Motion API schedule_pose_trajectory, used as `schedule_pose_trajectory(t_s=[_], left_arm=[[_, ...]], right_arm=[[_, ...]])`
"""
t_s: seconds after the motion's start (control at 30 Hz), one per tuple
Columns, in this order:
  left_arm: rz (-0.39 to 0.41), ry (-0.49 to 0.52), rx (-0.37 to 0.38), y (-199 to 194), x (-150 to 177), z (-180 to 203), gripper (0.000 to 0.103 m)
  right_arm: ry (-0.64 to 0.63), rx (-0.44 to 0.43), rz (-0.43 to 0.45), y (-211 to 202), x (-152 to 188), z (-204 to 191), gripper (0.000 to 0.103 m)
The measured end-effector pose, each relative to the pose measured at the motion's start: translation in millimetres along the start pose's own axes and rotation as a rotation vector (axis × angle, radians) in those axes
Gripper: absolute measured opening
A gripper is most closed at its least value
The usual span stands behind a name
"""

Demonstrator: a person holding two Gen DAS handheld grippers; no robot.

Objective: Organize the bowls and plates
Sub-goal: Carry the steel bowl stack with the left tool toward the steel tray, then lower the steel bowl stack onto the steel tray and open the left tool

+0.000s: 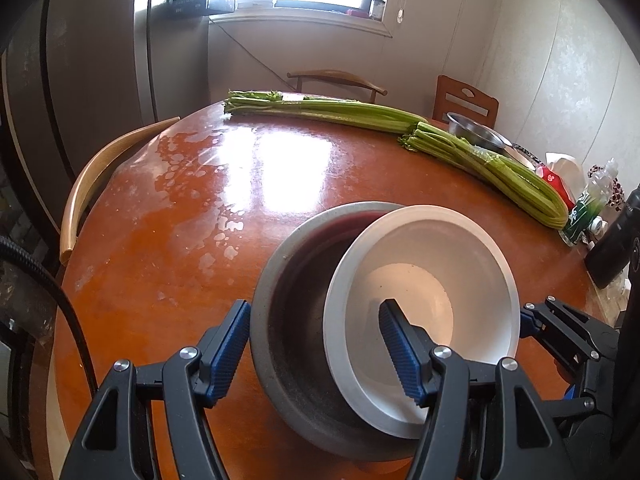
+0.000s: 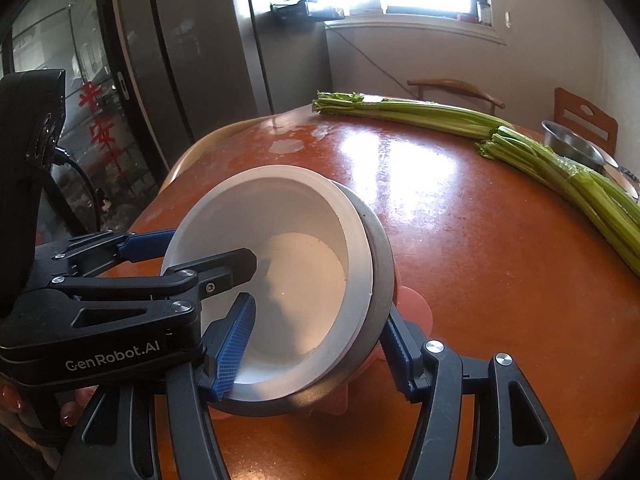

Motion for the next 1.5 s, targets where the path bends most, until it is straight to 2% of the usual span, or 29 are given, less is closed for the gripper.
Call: schedule_pose_trajectory(t_s=[0.33, 0.53, 0.73, 1.0, 1.17, 1.37, 1.5], left_arm=[[0.013, 0.003, -0.026, -3.0, 0.9, -5.7, 0.065], [0.019, 0.000, -0.021, -5.2, 0.9, -6.5, 0.066], [0.027, -0.008, -0.024, -7.8, 2.8, -9.7, 0.066], [0.034, -0.013, -0.016, -11.3, 3.8, -11.1, 0.066], [0.023, -0.046, -0.015, -7.5, 5.3, -15.7, 0.066], [-0.042, -0.052, 0.027, 11.3, 8.9, -11.6, 0.066], [-0.047, -0.053, 0.053, 15.4, 9.3, -6.8, 0.067]], right_arm=[[-0.015, 0.030, -0.009, 3.8, 2.9, -2.9, 0.064], [-0.008, 0.038, -0.011, 4.2, 5.0, -3.0, 0.064], [-0.007, 0.083, -0.002, 2.9, 5.7, 2.3, 0.064], [0.000, 0.087, 0.002, 2.4, 6.1, 4.1, 0.064], [0.001, 0.089, -0.001, 1.8, 8.2, 2.3, 0.064], [-0.008, 0.097, -0.014, 3.7, 9.3, 2.1, 0.064], [0.004, 0.093, -0.018, 5.3, 11.5, 6.7, 0.064]])
Point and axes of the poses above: each gripper's, at about its wrist camera, not at the fingertips, and y roughly the way its jaws point, z to its right, x to its underside, the point moved 2 cm from there along y, roughly the way its jaws point, and after that the axes turned 6 degrees about -y, right-handed, at the moved point
